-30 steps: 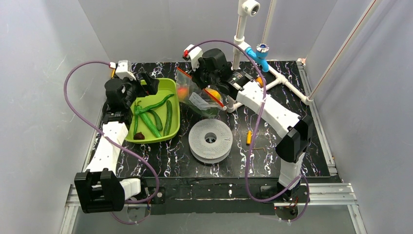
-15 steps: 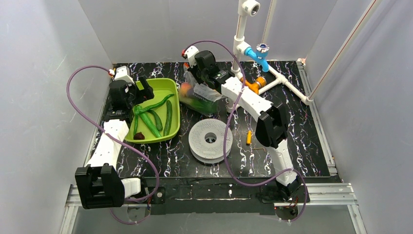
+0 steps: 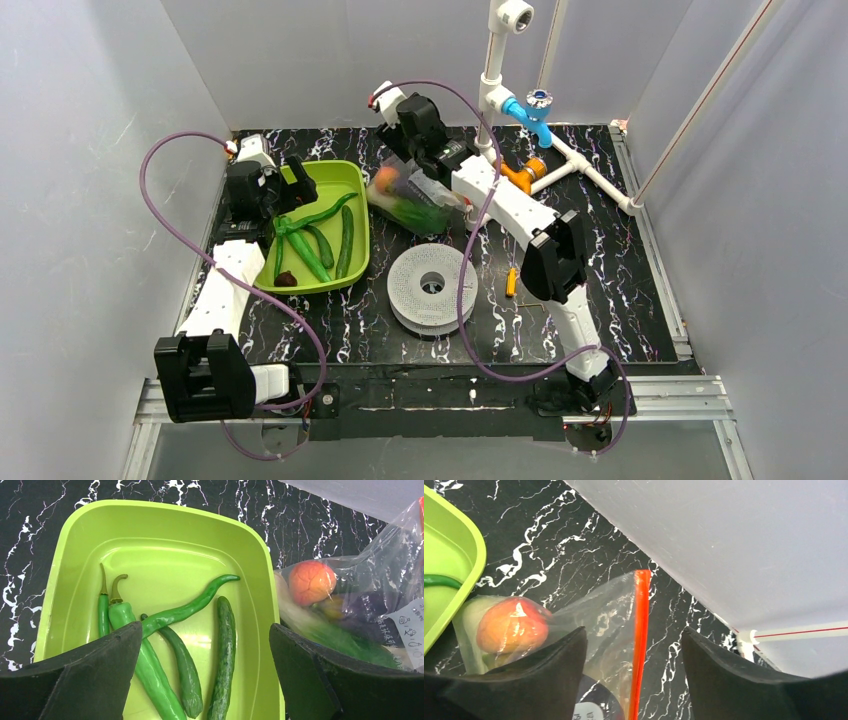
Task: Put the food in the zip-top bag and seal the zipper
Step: Place the zipper food storage bag at the center of the board.
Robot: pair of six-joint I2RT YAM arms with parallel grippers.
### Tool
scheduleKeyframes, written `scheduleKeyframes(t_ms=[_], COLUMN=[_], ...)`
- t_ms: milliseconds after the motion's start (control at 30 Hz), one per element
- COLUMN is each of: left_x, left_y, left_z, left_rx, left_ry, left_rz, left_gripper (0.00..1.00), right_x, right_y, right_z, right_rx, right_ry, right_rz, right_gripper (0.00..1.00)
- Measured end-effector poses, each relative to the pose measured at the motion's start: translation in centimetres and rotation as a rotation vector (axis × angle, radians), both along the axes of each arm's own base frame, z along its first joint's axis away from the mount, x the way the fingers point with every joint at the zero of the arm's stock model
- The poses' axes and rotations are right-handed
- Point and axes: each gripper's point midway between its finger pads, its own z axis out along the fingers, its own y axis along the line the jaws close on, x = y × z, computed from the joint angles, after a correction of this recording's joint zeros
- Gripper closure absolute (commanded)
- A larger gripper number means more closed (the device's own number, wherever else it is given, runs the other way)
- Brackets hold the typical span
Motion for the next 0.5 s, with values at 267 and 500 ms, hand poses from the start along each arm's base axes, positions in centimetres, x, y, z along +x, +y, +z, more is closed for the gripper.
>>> scheduleKeyframes(t_ms=[267, 500], left_x=[0.0, 0.0], left_y=[0.0, 0.0], left_z=[0.0, 0.0], left_rx=[0.004, 0.012], left_ry=[0.001, -0.002], left_rz=[-0.003, -0.008], left_gripper=[0.02, 0.02], right_x=[-3.9, -9.9], right_y=[3.0, 4.3], right_z=[1.3, 0.7], right_rx=[-0.074, 0.040], right_ry=[-0.050, 0.111], right_rz=[0.055, 0.137], right_gripper=[0.21, 0.24])
